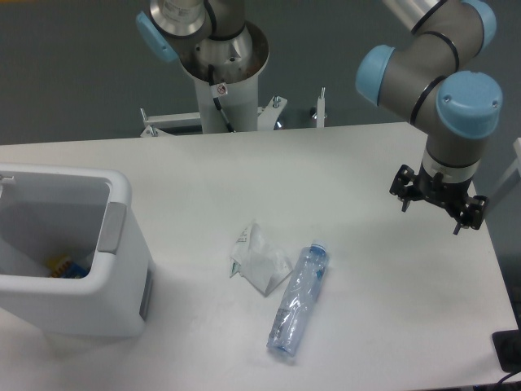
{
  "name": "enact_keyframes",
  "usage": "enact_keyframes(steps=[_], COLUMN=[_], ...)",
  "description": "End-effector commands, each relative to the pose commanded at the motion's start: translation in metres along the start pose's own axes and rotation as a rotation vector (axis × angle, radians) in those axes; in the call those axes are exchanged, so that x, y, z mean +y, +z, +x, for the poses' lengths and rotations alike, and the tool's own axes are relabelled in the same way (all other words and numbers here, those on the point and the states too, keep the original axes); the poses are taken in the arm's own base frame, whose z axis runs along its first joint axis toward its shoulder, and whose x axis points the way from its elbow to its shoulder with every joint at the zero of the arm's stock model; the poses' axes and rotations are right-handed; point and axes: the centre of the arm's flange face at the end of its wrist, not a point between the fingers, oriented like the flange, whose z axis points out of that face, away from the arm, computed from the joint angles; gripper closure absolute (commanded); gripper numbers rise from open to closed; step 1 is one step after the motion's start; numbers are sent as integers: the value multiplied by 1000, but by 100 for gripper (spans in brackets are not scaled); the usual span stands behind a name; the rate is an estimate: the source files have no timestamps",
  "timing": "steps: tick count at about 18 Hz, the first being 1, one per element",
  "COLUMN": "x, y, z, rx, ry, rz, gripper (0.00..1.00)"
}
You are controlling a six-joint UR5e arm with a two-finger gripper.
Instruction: Place the trash in the trash can
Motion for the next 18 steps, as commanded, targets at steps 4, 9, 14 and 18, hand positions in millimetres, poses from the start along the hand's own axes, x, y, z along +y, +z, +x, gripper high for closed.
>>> enact_keyframes(steps=[4,9,14,18], x=[-4,-61,-106,-166], y=[4,10,24,38], z=[6,26,35,53], rx=[22,22,30,6], ry=[-107,-240,-317,-368], rz=[43,66,68,115], gripper=[0,0,0,0])
